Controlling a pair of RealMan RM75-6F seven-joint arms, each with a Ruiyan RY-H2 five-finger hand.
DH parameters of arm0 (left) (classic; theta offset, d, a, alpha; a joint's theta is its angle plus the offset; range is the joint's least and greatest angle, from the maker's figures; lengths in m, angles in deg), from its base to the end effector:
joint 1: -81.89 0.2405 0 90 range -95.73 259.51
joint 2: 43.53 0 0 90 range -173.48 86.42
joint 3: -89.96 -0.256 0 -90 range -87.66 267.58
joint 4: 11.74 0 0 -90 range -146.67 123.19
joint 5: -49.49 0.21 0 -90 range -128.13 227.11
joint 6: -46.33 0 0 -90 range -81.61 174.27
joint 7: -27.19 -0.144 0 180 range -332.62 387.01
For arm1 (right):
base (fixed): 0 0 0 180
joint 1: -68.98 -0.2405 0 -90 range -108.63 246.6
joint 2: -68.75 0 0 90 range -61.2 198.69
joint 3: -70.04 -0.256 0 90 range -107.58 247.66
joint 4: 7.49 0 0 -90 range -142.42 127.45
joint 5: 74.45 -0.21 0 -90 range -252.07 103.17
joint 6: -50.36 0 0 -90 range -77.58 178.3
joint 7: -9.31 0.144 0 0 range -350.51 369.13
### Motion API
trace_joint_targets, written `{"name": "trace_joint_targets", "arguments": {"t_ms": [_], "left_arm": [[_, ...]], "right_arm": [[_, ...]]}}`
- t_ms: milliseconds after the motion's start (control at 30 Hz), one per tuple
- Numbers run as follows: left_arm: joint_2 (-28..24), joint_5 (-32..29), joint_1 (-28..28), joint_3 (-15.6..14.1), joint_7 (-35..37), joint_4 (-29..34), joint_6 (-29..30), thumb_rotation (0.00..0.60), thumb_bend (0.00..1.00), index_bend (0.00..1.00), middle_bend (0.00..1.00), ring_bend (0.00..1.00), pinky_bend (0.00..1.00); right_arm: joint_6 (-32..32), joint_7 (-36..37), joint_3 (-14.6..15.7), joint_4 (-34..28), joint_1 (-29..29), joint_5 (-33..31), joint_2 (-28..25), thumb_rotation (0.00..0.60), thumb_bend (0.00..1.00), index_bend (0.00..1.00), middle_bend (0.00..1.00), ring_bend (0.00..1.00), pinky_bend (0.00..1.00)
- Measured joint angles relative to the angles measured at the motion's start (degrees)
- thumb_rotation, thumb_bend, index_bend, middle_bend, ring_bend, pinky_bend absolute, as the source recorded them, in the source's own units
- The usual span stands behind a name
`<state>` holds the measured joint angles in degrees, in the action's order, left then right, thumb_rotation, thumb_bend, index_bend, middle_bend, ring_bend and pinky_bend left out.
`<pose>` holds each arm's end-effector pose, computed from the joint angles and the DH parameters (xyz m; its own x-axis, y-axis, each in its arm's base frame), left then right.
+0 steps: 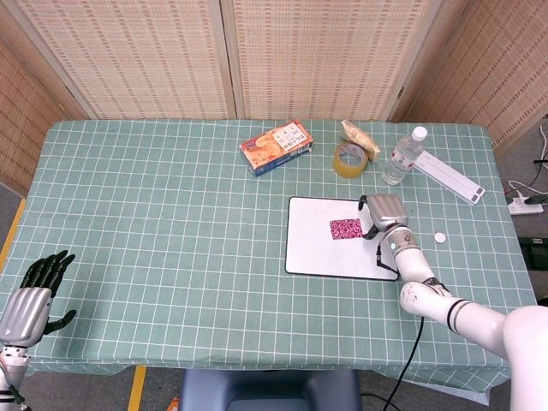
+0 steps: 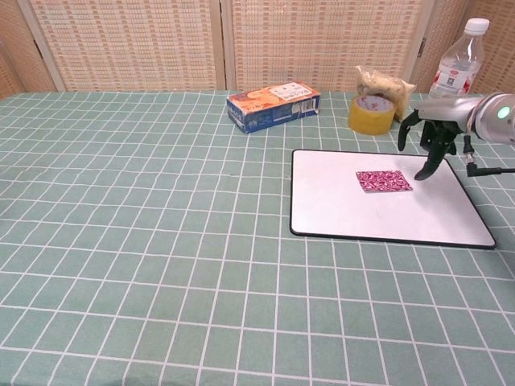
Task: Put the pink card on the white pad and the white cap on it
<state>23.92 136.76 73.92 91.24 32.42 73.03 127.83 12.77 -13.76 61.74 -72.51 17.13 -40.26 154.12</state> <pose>-0.3252 0.1943 0.1402 0.3865 0.0676 0.9198 0.9216 -0.0675 -0.3823 -0.2268 -0.4293 0.0251 0.4655 -0.4262 0.7757 -0.8653 -0.0349 0.5001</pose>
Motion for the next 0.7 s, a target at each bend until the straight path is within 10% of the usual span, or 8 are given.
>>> {"name": "trace_joint_targets", "arguments": {"t_ms": [367,700], "left_arm": [[0.55,0.83,-0.21,0.10,0.47,-0.82,0.93,0.600,0.17,0.00,0.00,0.00,0.00],[2.35,1.57,-0.54,0.25,1.28,-3.17,1.28,0.600,0.17,0.00,0.00,0.00,0.00]], "right_arm": [[-5.46,1.65,2.92,-5.68,7.03,2.34,-11.18,0.600,0.00,0.47,0.88,0.73,0.61],[3.25,14.62,4.02,11.23,13.49,6.83,-8.78,0.600,0.00,0.52,0.88,0.73,0.61]]}}
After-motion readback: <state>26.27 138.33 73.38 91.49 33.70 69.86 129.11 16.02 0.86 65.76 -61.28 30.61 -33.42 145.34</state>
